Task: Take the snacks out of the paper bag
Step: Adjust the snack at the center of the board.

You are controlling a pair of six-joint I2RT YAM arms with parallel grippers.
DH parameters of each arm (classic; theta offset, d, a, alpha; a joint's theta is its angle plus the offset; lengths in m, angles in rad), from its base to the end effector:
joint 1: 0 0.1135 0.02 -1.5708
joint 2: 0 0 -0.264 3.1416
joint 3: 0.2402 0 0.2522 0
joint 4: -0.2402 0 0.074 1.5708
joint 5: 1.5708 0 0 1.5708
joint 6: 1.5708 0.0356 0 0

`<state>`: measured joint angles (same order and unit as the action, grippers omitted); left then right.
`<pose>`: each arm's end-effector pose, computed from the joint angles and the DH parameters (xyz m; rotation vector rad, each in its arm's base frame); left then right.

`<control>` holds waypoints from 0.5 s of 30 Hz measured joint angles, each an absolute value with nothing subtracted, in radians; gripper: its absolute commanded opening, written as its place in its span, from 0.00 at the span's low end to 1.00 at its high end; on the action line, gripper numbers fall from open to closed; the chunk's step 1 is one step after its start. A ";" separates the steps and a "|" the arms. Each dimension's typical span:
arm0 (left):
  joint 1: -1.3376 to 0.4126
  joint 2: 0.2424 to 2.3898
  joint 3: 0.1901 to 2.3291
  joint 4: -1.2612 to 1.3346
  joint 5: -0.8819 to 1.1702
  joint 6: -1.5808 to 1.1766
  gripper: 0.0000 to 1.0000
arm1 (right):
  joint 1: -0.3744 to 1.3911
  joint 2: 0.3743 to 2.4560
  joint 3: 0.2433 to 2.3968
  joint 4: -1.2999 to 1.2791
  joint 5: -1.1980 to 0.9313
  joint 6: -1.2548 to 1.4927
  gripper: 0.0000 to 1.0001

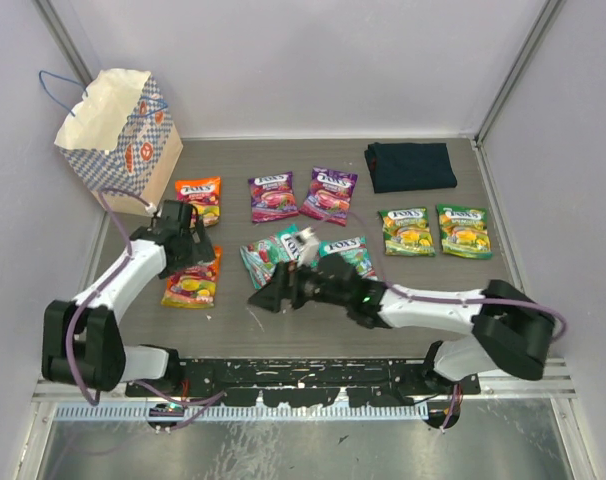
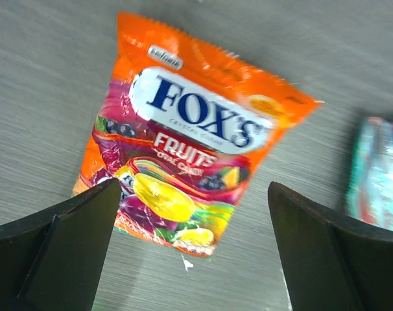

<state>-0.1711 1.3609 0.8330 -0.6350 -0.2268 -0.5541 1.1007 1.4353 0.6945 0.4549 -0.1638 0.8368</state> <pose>0.2477 -0.0347 0.2004 -0.5721 2.6194 0.0888 0.1354 0.2793 0.2233 -0.4109 2.0992 1.4160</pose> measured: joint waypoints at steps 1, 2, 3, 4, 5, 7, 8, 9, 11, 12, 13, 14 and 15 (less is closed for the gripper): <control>-0.175 1.322 0.843 -0.641 -0.221 -0.541 0.98 | 1.057 1.384 0.644 0.471 -0.172 0.838 1.00; -0.181 1.275 0.853 -0.645 -0.214 -0.528 0.98 | 0.998 1.338 0.595 0.482 -0.183 0.841 1.00; -0.189 1.223 0.862 -0.644 -0.205 -0.513 0.98 | 0.933 1.306 0.557 0.475 -0.191 0.842 1.00; -0.207 1.156 0.871 -0.636 -0.195 -0.493 0.98 | 0.870 1.280 0.535 0.442 -0.191 0.837 1.00; -0.226 1.106 0.876 -0.626 -0.184 -0.474 0.98 | 0.848 1.261 0.530 0.384 -0.173 0.823 1.00; -0.286 1.021 0.886 -0.596 -0.162 -0.425 0.98 | 0.763 1.230 0.546 0.274 -0.107 0.775 1.00; -0.323 0.996 0.889 -0.574 -0.150 -0.400 0.98 | 0.755 1.211 0.569 0.202 -0.059 0.737 1.00; -0.363 0.987 0.891 -0.552 -0.144 -0.376 0.98 | 0.754 1.199 0.601 0.131 0.001 0.696 1.00; -0.452 1.000 0.892 -0.493 -0.146 -0.324 0.98 | 0.739 1.196 0.676 0.022 0.104 0.624 1.00; -0.495 1.027 0.894 -0.461 -0.148 -0.299 0.98 | 0.717 1.205 0.731 -0.040 0.149 0.580 1.00; -0.539 1.068 0.897 -0.426 -0.155 -0.268 0.98 | 0.693 1.214 0.764 -0.070 0.175 0.554 1.00; -0.573 1.106 0.902 -0.398 -0.162 -0.240 0.98 | 0.651 1.231 0.806 -0.109 0.190 0.527 1.00; -0.612 1.168 0.907 -0.366 -0.173 -0.203 0.98 | 0.617 1.246 0.834 -0.131 0.200 0.509 1.00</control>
